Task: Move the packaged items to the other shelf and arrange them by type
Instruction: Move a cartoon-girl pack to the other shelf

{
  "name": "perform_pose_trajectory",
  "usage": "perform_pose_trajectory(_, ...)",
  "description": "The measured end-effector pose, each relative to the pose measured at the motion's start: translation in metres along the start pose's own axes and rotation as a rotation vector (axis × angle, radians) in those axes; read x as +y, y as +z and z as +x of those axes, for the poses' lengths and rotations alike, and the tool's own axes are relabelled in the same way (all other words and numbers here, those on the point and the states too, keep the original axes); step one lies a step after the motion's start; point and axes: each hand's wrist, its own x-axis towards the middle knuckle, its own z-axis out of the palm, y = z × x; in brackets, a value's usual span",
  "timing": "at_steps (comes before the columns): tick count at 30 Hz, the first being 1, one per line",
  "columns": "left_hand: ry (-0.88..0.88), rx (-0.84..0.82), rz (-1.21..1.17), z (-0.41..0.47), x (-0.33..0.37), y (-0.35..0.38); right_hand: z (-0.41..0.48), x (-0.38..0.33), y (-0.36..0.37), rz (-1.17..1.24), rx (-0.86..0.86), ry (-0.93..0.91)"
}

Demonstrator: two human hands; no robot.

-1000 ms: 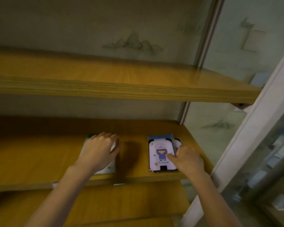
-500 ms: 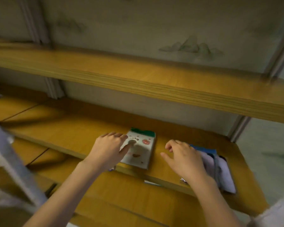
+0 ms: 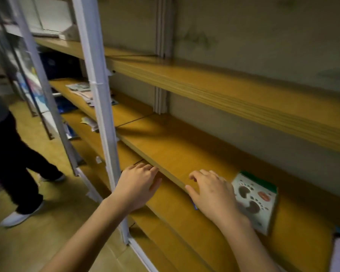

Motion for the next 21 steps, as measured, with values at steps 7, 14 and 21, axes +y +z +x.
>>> perform_pose_trajectory(7, -0.134, 0.019, 0.045, -0.030, -0.113, -0.016, 0.062, -0.099, 0.025, 0.014, -0.049, -0.094)
perform_pose_trajectory(14, -0.153, 0.028, 0.060, -0.050, -0.233, -0.033, 0.119, -0.210, 0.054, 0.027, 0.008, -0.086)
perform_pose_trajectory(21, -0.237, 0.032, 0.065, -0.065, -0.352, -0.047, 0.175, -0.301, 0.077, 0.014, -0.011, -0.086)
